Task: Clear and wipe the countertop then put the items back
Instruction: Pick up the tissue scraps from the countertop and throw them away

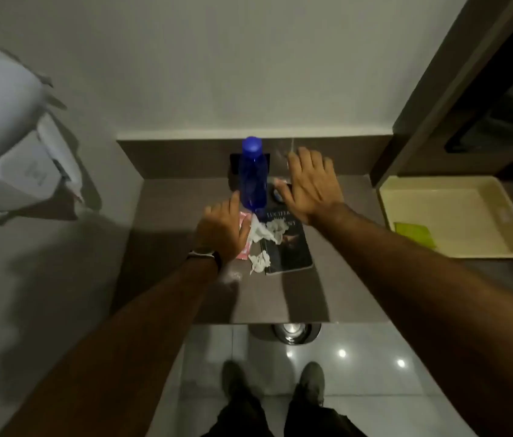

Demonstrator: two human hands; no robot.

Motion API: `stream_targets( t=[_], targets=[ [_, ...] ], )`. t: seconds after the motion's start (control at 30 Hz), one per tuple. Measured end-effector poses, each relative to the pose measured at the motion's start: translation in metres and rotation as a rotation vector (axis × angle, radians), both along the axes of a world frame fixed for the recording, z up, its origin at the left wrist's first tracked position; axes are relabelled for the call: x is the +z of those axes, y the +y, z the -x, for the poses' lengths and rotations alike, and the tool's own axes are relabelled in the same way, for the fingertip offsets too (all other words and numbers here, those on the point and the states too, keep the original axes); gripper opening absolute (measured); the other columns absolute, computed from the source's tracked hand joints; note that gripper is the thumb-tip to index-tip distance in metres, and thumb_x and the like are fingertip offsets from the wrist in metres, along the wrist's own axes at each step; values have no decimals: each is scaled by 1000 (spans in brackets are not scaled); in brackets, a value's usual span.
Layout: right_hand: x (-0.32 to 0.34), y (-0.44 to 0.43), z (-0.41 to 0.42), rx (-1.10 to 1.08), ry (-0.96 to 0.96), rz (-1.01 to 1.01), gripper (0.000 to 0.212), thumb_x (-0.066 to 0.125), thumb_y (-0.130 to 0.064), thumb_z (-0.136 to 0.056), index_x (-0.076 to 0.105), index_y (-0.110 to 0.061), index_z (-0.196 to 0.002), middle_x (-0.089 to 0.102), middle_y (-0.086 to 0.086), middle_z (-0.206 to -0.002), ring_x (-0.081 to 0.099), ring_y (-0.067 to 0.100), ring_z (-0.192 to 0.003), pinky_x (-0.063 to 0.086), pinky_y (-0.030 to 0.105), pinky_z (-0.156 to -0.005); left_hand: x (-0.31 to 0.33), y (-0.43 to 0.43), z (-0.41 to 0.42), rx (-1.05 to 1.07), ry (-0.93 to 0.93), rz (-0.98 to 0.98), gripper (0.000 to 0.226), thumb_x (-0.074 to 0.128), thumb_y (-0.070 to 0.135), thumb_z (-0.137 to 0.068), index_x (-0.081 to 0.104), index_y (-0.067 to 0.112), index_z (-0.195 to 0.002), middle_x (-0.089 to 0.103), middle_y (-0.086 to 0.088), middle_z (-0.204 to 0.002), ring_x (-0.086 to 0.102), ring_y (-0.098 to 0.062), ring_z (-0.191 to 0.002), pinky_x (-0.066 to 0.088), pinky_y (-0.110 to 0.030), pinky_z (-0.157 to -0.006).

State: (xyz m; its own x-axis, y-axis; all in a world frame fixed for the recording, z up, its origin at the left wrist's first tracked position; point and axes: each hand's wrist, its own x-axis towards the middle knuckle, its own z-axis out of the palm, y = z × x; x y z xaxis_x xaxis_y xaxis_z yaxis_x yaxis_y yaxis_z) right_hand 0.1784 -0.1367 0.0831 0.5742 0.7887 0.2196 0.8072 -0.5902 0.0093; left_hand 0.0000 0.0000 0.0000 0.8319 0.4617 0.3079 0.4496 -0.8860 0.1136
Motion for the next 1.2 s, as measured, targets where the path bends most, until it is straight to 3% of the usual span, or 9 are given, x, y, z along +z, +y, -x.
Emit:
stream_targets(
  t=[0.1, 0.17, 0.23, 0.33, 0.47, 0.6, 0.7, 0.8, 1.2],
  targets=[
    [-50, 0, 10, 65, 156, 116, 44, 49, -46, -102, 51, -19, -137, 55, 10, -137, 56, 26, -121, 49, 42, -103, -32, -8, -4, -15, 75, 219, 42, 59, 41, -99, 59, 18, -134, 73, -4, -113, 74, -21, -93, 56, -28, -82],
    [-78, -3, 19, 90, 287, 257, 41, 67, -32, -95, 56, -23, -134, 59, 9, -137, 61, 27, -120, 53, 41, -99, -53, -12, -6, -26, 160, 244, 51, 62, 37, -97, 54, 18, -143, 68, -6, -128, 69, -24, -109, 55, -33, -92],
    [-97, -3, 18, 95, 349, 328, 29, 67, -26, -95, 63, -22, -124, 66, 9, -126, 66, 27, -109, 56, 40, -90, -69, -12, -7, -19, 220, 238, 58, 62, 37, -94, 52, 14, -146, 65, -10, -133, 64, -29, -116, 52, -42, -99],
    [-116, -2, 15, 50, 408, 370, 26, 62, -25, -99, 66, -21, -125, 67, 10, -124, 67, 30, -111, 58, 43, -92, -83, -8, -12, -20, 223, 173, 57, 63, 37, -90, 56, 12, -141, 66, -11, -129, 63, -33, -116, 51, -46, -101],
    [-139, -1, 1, -8, 506, 241, 45, 66, -23, -97, 56, -20, -141, 58, 8, -140, 60, 30, -124, 55, 44, -98, -92, 4, -28, -43, 207, 67, 54, 58, 48, -89, 57, 18, -134, 64, -7, -130, 62, -27, -119, 50, -41, -101],
    [-154, 7, -9, 22, 574, 179, 62, 73, -23, -93, 48, -24, -150, 51, 5, -149, 57, 28, -131, 53, 44, -105, -95, 11, -39, -50, 193, -41, 54, 52, 57, -88, 60, 20, -126, 70, -5, -116, 69, -23, -101, 53, -40, -91],
    [-164, 11, -10, 88, 550, 220, 58, 70, -24, -95, 49, -25, -150, 53, 5, -149, 55, 28, -133, 52, 43, -107, -99, 10, -44, -60, 130, -74, 51, 54, 57, -84, 62, 19, -117, 71, -3, -104, 70, -21, -90, 55, -38, -85],
    [-171, 15, -12, 125, 480, 239, 41, 63, -23, -100, 59, -20, -141, 58, 8, -143, 53, 28, -132, 51, 42, -107, -103, 13, -40, -18, 82, -4, 53, 62, 57, -84, 61, 20, -121, 72, -3, -108, 70, -22, -95, 55, -38, -87],
    [-155, -3, -10, -90, 684, -4, 27, 60, -17, -101, 69, -19, -126, 69, 4, -114, 68, 20, -101, 62, 39, -90, -84, 20, -36, 6, 12, 100, 47, 71, 47, -85, 68, 14, -119, 73, -9, -111, 70, -28, -99, 53, -43, -91]
  ],
)
